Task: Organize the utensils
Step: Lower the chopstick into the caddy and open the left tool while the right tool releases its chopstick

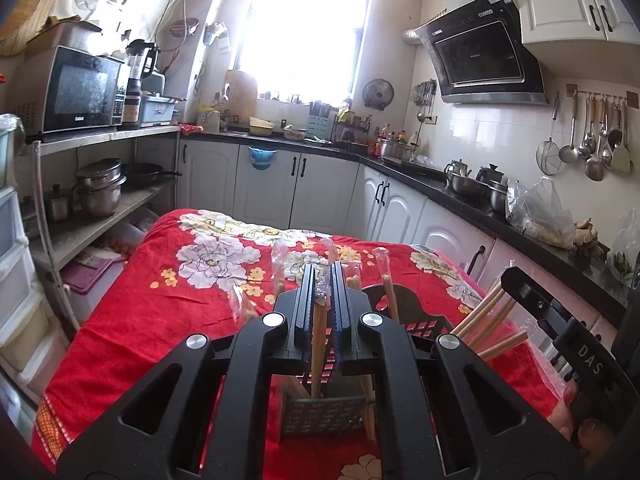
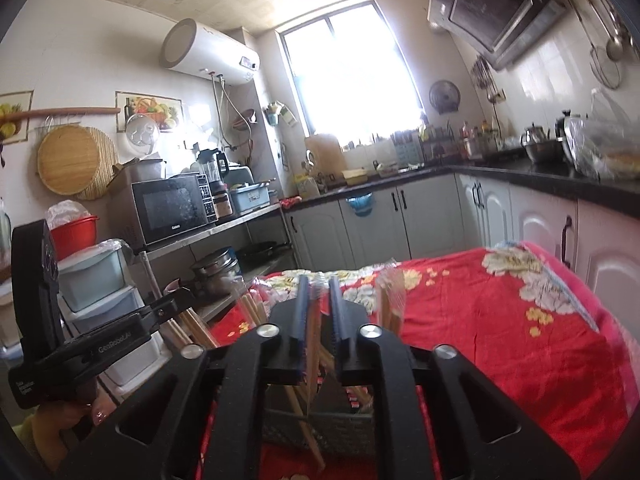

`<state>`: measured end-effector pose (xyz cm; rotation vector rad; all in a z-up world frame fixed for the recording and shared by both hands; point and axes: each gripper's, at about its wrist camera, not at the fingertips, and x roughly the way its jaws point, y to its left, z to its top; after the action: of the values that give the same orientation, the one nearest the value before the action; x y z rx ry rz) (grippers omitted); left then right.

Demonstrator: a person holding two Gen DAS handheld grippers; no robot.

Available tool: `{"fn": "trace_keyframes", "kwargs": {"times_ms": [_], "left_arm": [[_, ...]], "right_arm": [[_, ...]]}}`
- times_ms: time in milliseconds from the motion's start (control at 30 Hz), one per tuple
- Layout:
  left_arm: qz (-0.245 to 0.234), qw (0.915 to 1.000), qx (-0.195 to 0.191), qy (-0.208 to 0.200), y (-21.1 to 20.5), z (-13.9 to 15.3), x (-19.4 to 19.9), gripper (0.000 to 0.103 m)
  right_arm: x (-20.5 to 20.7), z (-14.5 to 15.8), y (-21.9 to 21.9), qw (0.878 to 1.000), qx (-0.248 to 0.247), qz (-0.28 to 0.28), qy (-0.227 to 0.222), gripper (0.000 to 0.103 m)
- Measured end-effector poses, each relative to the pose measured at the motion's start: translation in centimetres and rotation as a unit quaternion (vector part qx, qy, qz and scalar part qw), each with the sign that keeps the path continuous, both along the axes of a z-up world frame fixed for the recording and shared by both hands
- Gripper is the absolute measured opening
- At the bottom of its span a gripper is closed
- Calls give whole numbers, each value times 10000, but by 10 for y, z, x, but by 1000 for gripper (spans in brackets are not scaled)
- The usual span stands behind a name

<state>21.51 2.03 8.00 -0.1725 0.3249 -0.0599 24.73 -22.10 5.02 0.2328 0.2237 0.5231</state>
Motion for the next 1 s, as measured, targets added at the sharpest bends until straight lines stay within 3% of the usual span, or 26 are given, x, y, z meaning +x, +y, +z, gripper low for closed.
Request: {"fn": "trace_keyframes", "kwargs": {"times_ms": [233, 400, 833, 1000], "left_arm": [[-13, 10000, -2, 49, 1, -2, -11, 6], [-18, 9999, -22, 96, 1, -3, -20, 25], [-146, 9996, -7, 261, 0, -12, -55, 53], [-211, 9990, 22, 394, 1, -20, -67, 72]], "right_arm": [[-8, -1, -9, 9998, 40, 49, 203, 24], [-15, -1, -13, 9996, -4, 55, 286, 31], [-40, -14, -14, 9973, -394, 129, 600, 45], [-51, -22, -12, 9953, -550, 225, 761, 57]]}}
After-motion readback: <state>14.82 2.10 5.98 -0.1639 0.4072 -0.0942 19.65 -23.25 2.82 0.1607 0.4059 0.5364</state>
